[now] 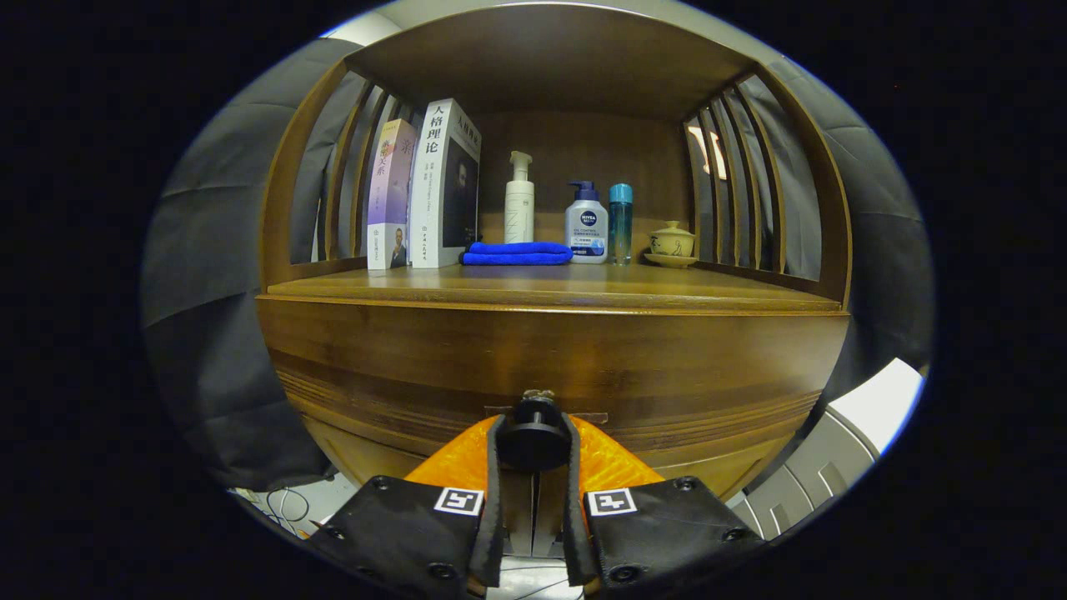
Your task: Pull open the drawer, take out the items inside it, and place them on the countertop above the cabinet.
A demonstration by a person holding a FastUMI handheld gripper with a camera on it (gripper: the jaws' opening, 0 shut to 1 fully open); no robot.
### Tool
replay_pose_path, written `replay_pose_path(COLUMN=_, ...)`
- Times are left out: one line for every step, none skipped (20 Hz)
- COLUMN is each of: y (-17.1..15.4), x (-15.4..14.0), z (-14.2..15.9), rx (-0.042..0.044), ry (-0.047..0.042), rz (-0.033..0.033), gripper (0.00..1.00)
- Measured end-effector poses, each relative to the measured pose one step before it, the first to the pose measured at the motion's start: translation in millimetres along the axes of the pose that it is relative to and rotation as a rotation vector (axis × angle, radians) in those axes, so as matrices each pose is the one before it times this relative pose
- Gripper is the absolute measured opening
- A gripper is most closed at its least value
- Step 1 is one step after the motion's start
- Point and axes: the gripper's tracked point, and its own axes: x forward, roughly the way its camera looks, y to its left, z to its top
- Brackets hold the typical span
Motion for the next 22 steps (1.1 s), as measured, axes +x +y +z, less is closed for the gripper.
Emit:
replay_pose_path(y=0.26, x=-0.84, z=-0.41, rx=0.00106, ry=0.00482, rz=-0.00179, gripper=0.32)
replay_pose_path(y=0.24, x=-1.06, z=0.1, rx=0.00404, ry=0.00223, rz=-0.00227, gripper=0.32)
replay_pose_path(y=-0.13, x=-1.87, z=-1.3, rx=0.00323, ry=0.00182, rz=-0.00233, gripper=0.31)
replay_pose_path(y=0.12, x=-2.91, z=0.08, rx=-0.00014, ry=0.00125, rz=-0.00261, gripper=0.31)
replay_pose_path(y=-0.45, x=-2.99, z=-0.79, rx=-0.00139, ry=0.00195, rz=-0.00142, gripper=0.31)
replay_pose_path(y=0.22, x=-1.98, z=-0.97, rx=-0.00095, ry=0.00301, rz=-0.00022, gripper=0.31)
replay_pose_path(y=0.31, x=-2.84, z=-1.02, rx=-0.00165, ry=0.00153, rz=0.00067, gripper=0.31)
replay_pose_path(y=-0.46, x=-4.48, z=-0.65, rx=-0.00247, ry=0.00136, rz=-0.00046, gripper=0.32)
replay_pose_path(y=-0.5, x=-4.57, z=-1.52, rx=-0.00468, ry=-0.002, rz=-0.0015, gripper=0.31)
replay_pose_path(y=0.06, x=-4.83, z=-0.94, rx=-0.00766, ry=-0.00206, rz=0.0002, gripper=0.31)
replay_pose_path(y=-0.08, x=-4.7, z=-1.7, rx=-0.01224, ry=-0.00503, rz=0.0032, gripper=0.31)
replay_pose_path(y=-0.06, x=-3.96, z=-1.13, rx=-0.013, ry=-0.00188, rz=0.00446, gripper=0.31)
replay_pose_path(y=-0.47, x=-6.28, z=-1.76, rx=-0.00987, ry=-0.0024, rz=0.00423, gripper=0.31)
replay_pose_path(y=0.7, x=-4.75, z=-0.78, rx=-0.00563, ry=-0.00277, rz=0.00758, gripper=0.31)
replay_pose_path(y=0.53, x=-5.42, z=-1.54, rx=-0.00656, ry=-0.00249, rz=0.00513, gripper=0.31)
replay_pose_path(y=-0.1, x=-4.06, z=-0.83, rx=-0.00748, ry=-0.00069, rz=0.00243, gripper=0.31)
replay_pose_path(y=-0.02, x=-4.33, z=-1.96, rx=-0.00147, ry=0.00088, rz=0.00076, gripper=0.31)
replay_pose_path(y=0.57, x=-4.63, z=-0.48, rx=0.00595, ry=0.00027, rz=0.00085, gripper=0.31)
replay_pose_path(y=0.58, x=-3.36, z=-0.62, rx=0.0097, ry=0.00168, rz=0.00088, gripper=0.31)
replay_pose_path(y=0.45, x=-5.08, z=-0.67, rx=0.0064, ry=0.00098, rz=0.00034, gripper=0.31)
replay_pose_path(y=0.28, x=-3.97, z=-1.31, rx=0.00011, ry=0.00082, rz=0.00092, gripper=0.31)
replay_pose_path(y=0.45, x=-4.41, z=0.01, rx=-0.00264, ry=-0.00369, rz=0.0008, gripper=0.31)
